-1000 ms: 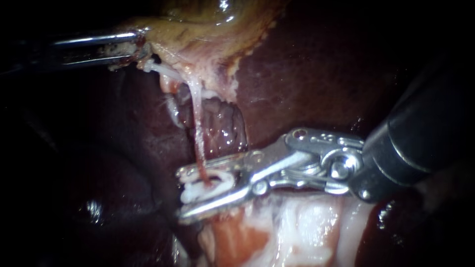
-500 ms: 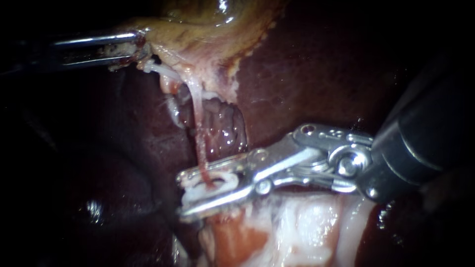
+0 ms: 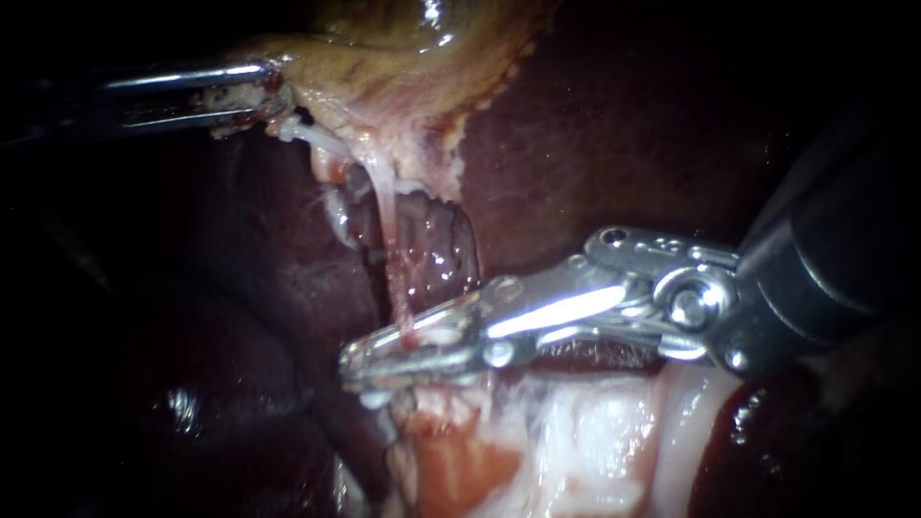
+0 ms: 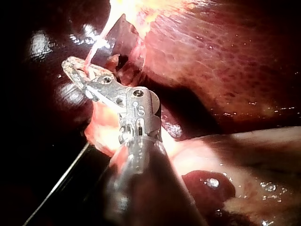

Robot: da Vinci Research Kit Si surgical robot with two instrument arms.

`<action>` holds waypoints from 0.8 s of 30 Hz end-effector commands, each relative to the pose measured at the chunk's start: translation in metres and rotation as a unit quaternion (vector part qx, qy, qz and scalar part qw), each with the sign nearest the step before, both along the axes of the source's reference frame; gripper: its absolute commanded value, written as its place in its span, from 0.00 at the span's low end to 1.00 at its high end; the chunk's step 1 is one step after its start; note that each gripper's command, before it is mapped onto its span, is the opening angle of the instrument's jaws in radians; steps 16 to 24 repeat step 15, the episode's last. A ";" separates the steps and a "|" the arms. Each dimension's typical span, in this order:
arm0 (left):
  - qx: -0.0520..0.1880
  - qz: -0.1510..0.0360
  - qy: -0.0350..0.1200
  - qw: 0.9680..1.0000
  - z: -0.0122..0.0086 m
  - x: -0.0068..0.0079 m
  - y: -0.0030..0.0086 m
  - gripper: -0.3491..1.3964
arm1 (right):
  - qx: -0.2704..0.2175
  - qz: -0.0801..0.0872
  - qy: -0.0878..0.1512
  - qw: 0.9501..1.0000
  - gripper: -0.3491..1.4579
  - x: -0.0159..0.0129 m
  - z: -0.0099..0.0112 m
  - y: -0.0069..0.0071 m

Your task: Clipping second clip right tube

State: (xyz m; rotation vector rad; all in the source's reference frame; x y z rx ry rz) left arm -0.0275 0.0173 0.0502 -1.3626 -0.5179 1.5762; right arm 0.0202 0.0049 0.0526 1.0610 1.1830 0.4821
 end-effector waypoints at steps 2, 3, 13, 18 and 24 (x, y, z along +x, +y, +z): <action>0.000 0.000 0.000 1.000 0.0000 0.0000 0.0000 0.00 | -0.006 -0.007 -0.011 1.000 0.00 -0.0002 0.0001 0.0001; 0.000 0.000 0.000 1.000 0.0000 0.0000 0.0000 0.00 | -0.006 -0.007 -0.011 1.000 0.00 -0.0003 0.0002 0.0001; 0.000 0.000 0.000 1.000 0.0001 -0.0001 0.0000 0.00 | -0.001 -0.008 -0.013 1.000 0.00 -0.0004 0.0005 0.0002; 0.000 0.000 0.000 1.000 0.0001 -0.0001 0.0000 0.00 | -0.001 -0.008 -0.013 1.000 0.00 -0.0004 0.0005 0.0003; 0.000 0.000 0.000 1.000 0.0001 -0.0001 0.0000 0.00 | -0.001 -0.008 -0.013 1.000 0.00 -0.0004 0.0005 0.0003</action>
